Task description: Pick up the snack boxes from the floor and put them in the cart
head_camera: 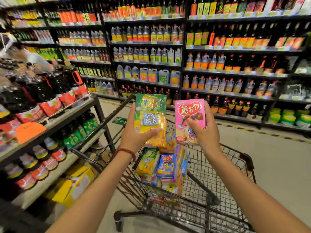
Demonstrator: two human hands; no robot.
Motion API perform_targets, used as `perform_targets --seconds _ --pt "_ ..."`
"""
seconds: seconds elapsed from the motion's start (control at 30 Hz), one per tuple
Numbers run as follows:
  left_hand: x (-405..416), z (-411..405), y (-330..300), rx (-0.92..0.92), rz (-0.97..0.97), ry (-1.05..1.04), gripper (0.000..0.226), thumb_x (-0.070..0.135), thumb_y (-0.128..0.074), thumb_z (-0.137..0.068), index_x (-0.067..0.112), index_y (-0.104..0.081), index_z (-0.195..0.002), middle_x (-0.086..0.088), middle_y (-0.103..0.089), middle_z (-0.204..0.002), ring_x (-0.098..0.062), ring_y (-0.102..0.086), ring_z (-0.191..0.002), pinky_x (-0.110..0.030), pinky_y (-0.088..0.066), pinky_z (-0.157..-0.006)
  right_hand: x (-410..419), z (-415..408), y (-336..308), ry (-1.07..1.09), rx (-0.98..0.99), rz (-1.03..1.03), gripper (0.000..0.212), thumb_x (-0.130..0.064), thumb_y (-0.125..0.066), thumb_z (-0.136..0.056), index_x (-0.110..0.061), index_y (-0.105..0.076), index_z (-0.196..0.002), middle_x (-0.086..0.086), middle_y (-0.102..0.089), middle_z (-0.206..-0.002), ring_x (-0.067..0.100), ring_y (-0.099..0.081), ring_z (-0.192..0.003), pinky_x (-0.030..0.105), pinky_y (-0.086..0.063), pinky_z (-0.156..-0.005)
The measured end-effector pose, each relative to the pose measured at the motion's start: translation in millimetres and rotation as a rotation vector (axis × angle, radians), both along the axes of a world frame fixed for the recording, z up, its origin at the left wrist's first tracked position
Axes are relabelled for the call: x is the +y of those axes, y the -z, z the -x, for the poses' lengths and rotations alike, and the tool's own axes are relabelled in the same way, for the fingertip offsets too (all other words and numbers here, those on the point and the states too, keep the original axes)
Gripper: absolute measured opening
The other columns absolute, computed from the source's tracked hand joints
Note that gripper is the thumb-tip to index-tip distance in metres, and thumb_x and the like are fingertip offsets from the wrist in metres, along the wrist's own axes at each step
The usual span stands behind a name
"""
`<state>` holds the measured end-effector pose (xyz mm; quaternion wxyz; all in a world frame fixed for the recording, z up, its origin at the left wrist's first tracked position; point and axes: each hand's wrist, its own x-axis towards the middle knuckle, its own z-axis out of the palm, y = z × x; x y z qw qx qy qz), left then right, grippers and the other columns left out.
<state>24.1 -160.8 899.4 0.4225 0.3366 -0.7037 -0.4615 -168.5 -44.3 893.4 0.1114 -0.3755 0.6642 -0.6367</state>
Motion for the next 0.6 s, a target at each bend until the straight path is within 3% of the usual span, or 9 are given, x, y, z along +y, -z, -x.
perform_targets --seconds 0.17,0.27,0.33,0.43,0.53,0.6 --pt "-30 -5 31 -0.056 -0.062 0.014 0.117 0.059 -0.086 -0.043 0.041 -0.027 -0.143 0.006 -0.05 -0.137 -0.013 -0.056 -0.117 -0.044 -0.051 -0.095 -23 -16 28 -0.005 -0.038 -0.066 0.065 -0.036 -0.071 -0.084 -0.063 -0.035 -0.13 -0.042 -0.058 -0.103 0.002 -0.064 -0.102 0.047 -0.056 -0.085" --pt "-49 2 50 -0.139 -0.044 0.023 0.115 0.065 -0.081 -0.045 0.043 -0.025 -0.143 0.009 -0.048 -0.14 -0.015 -0.053 -0.122 -0.045 -0.047 -0.098 -36 -15 51 -0.002 -0.075 -0.101 0.067 -0.036 -0.071 -0.084 -0.05 -0.036 -0.139 -0.041 -0.058 -0.104 0.003 -0.063 -0.104 0.047 -0.056 -0.086" --pt "-59 9 63 -0.179 -0.039 0.053 0.115 0.068 -0.081 -0.048 0.044 -0.023 -0.144 0.011 -0.045 -0.141 -0.014 -0.05 -0.125 -0.044 -0.047 -0.099 -45 -10 67 0.012 -0.076 -0.135 0.067 -0.038 -0.071 -0.083 -0.051 -0.035 -0.138 -0.04 -0.058 -0.102 0.004 -0.064 -0.101 0.047 -0.056 -0.084" --pt "-76 17 83 -0.209 -0.082 0.061 0.113 0.044 -0.087 -0.057 0.04 -0.017 -0.147 0.018 -0.041 -0.136 -0.006 -0.049 -0.121 -0.028 -0.042 -0.1 -60 0 88 0.033 -0.072 -0.196 0.066 -0.039 -0.071 -0.083 -0.052 -0.035 -0.137 -0.035 -0.061 -0.097 -0.002 -0.065 -0.09 0.044 -0.057 -0.08" --pt "-98 29 106 -0.224 -0.159 0.099 0.11 0.044 -0.088 -0.052 0.047 -0.024 -0.142 0.014 -0.053 -0.131 -0.009 -0.059 -0.113 -0.038 -0.049 -0.097 -73 12 116 0.038 -0.084 -0.254 0.065 -0.038 -0.07 -0.083 -0.046 -0.037 -0.139 -0.031 -0.062 -0.097 -0.006 -0.063 -0.087 0.042 -0.057 -0.079" --pt "-115 37 128 -0.27 -0.229 0.145 0.101 0.05 -0.089 -0.05 0.055 -0.032 -0.133 0.009 -0.063 -0.12 -0.013 -0.065 -0.104 -0.044 -0.053 -0.088 -82 19 135 0.055 -0.113 -0.286 0.065 -0.036 -0.071 -0.083 -0.051 -0.038 -0.137 -0.029 -0.062 -0.096 -0.003 -0.064 -0.088 0.042 -0.056 -0.08"
